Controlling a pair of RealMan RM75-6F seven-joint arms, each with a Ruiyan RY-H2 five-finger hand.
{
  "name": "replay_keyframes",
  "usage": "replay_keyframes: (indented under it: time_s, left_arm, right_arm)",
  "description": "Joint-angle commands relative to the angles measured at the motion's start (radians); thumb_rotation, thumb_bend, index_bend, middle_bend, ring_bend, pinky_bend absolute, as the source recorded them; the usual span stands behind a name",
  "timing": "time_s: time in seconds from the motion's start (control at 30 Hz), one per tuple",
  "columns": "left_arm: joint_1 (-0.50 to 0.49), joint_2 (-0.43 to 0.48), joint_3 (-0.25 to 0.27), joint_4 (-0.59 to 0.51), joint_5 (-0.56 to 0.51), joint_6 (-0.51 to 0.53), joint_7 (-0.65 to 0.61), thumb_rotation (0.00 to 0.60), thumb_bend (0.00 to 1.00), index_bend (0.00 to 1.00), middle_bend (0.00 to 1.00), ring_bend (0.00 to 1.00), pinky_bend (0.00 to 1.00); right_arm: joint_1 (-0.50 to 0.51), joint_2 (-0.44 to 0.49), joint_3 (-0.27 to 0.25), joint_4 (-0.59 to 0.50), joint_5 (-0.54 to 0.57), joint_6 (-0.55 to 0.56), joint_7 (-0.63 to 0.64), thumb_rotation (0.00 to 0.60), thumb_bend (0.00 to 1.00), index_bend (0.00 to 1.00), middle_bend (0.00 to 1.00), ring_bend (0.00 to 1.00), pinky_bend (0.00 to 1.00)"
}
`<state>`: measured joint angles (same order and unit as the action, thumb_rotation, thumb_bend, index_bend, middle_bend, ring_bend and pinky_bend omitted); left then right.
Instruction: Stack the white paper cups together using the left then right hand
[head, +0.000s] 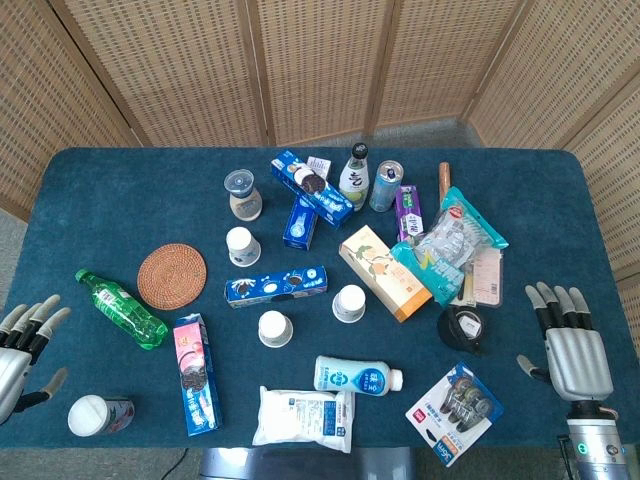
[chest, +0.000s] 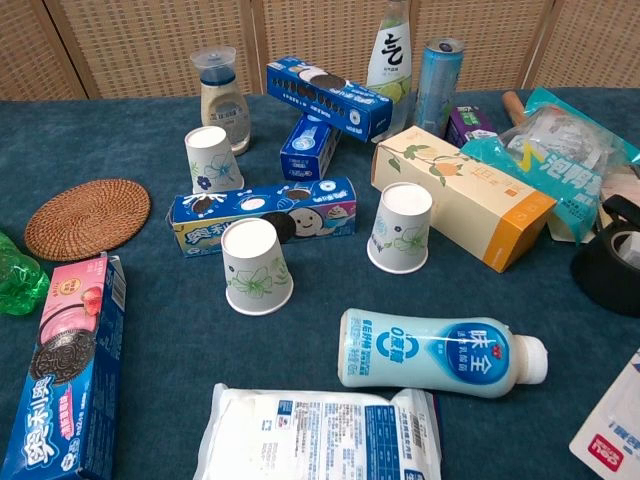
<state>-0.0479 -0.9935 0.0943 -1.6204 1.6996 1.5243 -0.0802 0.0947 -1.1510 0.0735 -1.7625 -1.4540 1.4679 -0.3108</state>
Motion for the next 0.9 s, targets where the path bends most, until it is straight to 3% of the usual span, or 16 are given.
replay_keyframes:
  time_s: [0.03,0.9]
  left_arm:
    - [0.000,-0.001,0.000,0.001,0.000,0.000,0.001,0.600,0.40,0.00,0.00,0.00,0.00]
    - [-0.041,0.007,-0.010,-0.027,-0.007,-0.059,-0.012,0.600,0.40,0.00,0.00,0.00,0.00]
  right_arm:
    - [0.000,0.001,0.000,0.000,-0.001,0.000,0.001,0.600,0.00,0.00,0.00,0.00,0.00]
    - [-0.004,0.010,-0.001,-0.009,0.001,0.005,0.007,0.600,0.00,0.00,0.00,0.00,0.00]
